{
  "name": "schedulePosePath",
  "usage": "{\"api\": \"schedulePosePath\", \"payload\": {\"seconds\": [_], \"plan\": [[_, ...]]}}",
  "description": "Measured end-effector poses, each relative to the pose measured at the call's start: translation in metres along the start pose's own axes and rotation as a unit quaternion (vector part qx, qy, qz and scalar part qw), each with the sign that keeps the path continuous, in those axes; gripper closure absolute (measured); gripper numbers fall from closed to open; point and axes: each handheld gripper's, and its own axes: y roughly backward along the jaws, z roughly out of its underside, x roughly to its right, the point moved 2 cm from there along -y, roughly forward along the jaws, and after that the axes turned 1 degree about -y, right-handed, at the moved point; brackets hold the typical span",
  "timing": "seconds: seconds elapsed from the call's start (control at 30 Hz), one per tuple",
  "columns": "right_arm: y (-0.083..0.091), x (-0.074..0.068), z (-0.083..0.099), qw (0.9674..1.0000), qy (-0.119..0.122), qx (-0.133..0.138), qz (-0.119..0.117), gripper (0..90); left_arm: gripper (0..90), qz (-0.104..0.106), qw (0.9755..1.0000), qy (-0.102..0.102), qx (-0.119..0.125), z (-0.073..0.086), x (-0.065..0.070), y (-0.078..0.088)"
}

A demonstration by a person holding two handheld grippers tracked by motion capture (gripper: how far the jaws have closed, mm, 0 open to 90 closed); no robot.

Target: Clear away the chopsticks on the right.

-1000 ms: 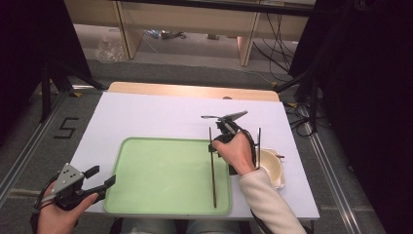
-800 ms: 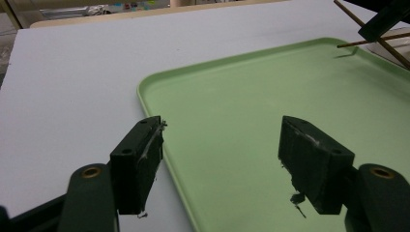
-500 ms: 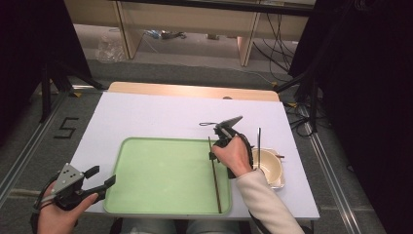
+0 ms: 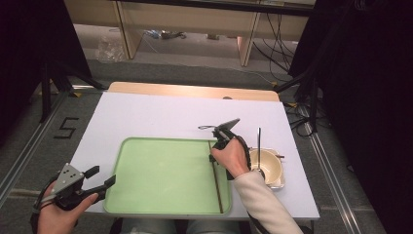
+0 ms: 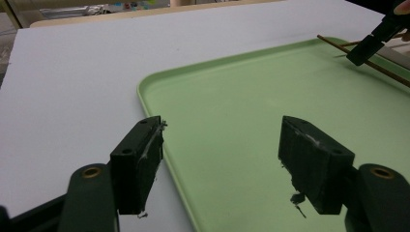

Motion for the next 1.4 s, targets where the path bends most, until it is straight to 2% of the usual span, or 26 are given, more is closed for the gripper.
{"api": "schedulePosePath", "payload": {"seconds": [0.07, 0.1, 0.2, 0.23, 0.3, 0.5, 0.57, 0.63, 0.67, 0.73, 0.77, 0.8, 0.83, 0.87, 0.9, 0.93, 0.97, 1.0, 1.07, 1.1, 1.13, 1.17, 1.27, 1.3, 1.33, 1.4], "plan": [[-0.002, 0.002, 0.000, 0.9999, 0.011, -0.001, 0.003, 86.1, 32.2, -0.002, 1.0000, 0.000, -0.002, 0.000, 0.000, 0.001], [-0.002, 0.002, 0.000, 1.0000, 0.004, -0.005, 0.002, 85.9, 32.2, -0.001, 1.0000, -0.001, -0.002, 0.000, 0.000, 0.001], [-0.004, 0.003, 0.001, 0.9999, 0.015, -0.002, 0.007, 85.4, 32.2, -0.002, 1.0000, 0.000, -0.002, 0.000, 0.000, 0.000], [-0.005, 0.001, 0.001, 0.9999, 0.005, -0.004, 0.009, 85.2, 32.2, -0.001, 1.0000, 0.000, 0.000, 0.000, 0.000, 0.000], [-0.005, 0.002, 0.001, 0.9998, 0.018, -0.007, 0.010, 84.3, 32.2, -0.001, 1.0000, 0.000, -0.002, 0.000, 0.000, 0.001], [-0.001, 0.000, 0.000, 0.9996, 0.024, 0.002, 0.015, 80.4, 32.2, -0.002, 1.0000, 0.000, -0.001, 0.000, 0.000, 0.001], [0.005, -0.002, -0.001, 0.9993, 0.034, 0.013, 0.013, 78.2, 32.1, -0.002, 1.0000, 0.000, -0.001, 0.000, 0.000, 0.001], [0.014, -0.001, -0.005, 0.9958, 0.078, 0.042, 0.023, 73.0, 32.1, -0.002, 1.0000, 0.002, -0.001, 0.000, 0.000, 0.001], [0.020, -0.002, -0.006, 0.9948, 0.091, 0.036, 0.027, 70.1, 32.1, -0.003, 1.0000, 0.001, -0.002, 0.000, 0.000, 0.001], [0.032, -0.004, -0.010, 0.9867, 0.151, 0.046, 0.038, 65.4, 32.0, -0.003, 1.0000, -0.001, -0.002, 0.000, 0.000, 0.001], [0.038, -0.003, -0.014, 0.9782, 0.192, 0.058, 0.053, 63.3, 32.0, -0.004, 1.0000, -0.001, -0.002, 0.000, 0.000, 0.001], [0.045, -0.002, -0.016, 0.9699, 0.229, 0.066, 0.048, 60.7, 32.0, -0.004, 1.0000, -0.001, -0.003, 0.000, 0.000, 0.001], [0.051, 0.002, -0.020, 0.9558, 0.277, 0.073, 0.065, 57.6, 32.0, -0.004, 1.0000, -0.001, -0.003, 0.000, 0.000, 0.001], [0.053, 0.003, -0.021, 0.9527, 0.287, 0.064, 0.075, 55.6, 32.0, -0.004, 1.0000, -0.001, -0.003, 0.000, 0.000, 0.001], [0.054, 0.005, -0.023, 0.9459, 0.305, 0.062, 0.092, 54.5, 32.0, -0.004, 1.0000, -0.002, -0.002, 0.000, 0.000, 0.001], [0.055, 0.008, -0.025, 0.9361, 0.330, 0.049, 0.110, 53.4, 32.0, -0.005, 1.0000, -0.001, -0.003, 0.000, 0.000, 0.001], [0.055, 0.011, -0.027, 0.9242, 0.359, 0.041, 0.125, 52.1, 32.0, -0.005, 1.0000, -0.002, -0.003, 0.000, 0.000, 0.001], [0.055, 0.014, -0.028, 0.9139, 0.384, 0.025, 0.129, 51.1, 32.0, -0.005, 1.0000, -0.001, -0.003, 0.000, 0.000, 0.001], [0.054, 0.021, -0.031, 0.8992, 0.418, -0.007, 0.128, 50.1, 32.0, -0.005, 1.0000, -0.001, -0.003, 0.000, 0.000, 0.001], [0.053, 0.023, -0.033, 0.8934, 0.429, -0.015, 0.132, 51.5, 32.0, -0.005, 1.0000, -0.001, -0.003, 0.000, 0.000, 0.001], [0.052, 0.025, -0.034, 0.8914, 0.433, -0.019, 0.133, 52.5, 32.0, -0.005, 1.0000, -0.002, -0.003, 0.000, 0.000, 0.001], [0.051, 0.028, -0.035, 0.8840, 0.446, -0.027, 0.138, 52.6, 32.0, -0.005, 1.0000, -0.002, -0.003, 0.000, 0.000, 0.001], [0.047, 0.030, -0.035, 0.8785, 0.455, -0.048, 0.137, 53.0, 32.0, -0.004, 1.0000, -0.002, -0.003, 0.000, 0.000, 0.001], [0.046, 0.029, -0.034, 0.8798, 0.453, -0.052, 0.135, 53.0, 32.0, -0.005, 1.0000, -0.002, -0.003, 0.000, 0.000, 0.001], [0.045, 0.031, -0.035, 0.8721, 0.468, -0.055, 0.133, 53.0, 32.0, -0.004, 1.0000, -0.002, -0.002, 0.000, 0.000, 0.001], [0.043, 0.032, -0.036, 0.8657, 0.479, -0.059, 0.134, 53.3, 32.0, -0.005, 1.0000, -0.003, -0.002, 0.000, 0.000, 0.001]]}}
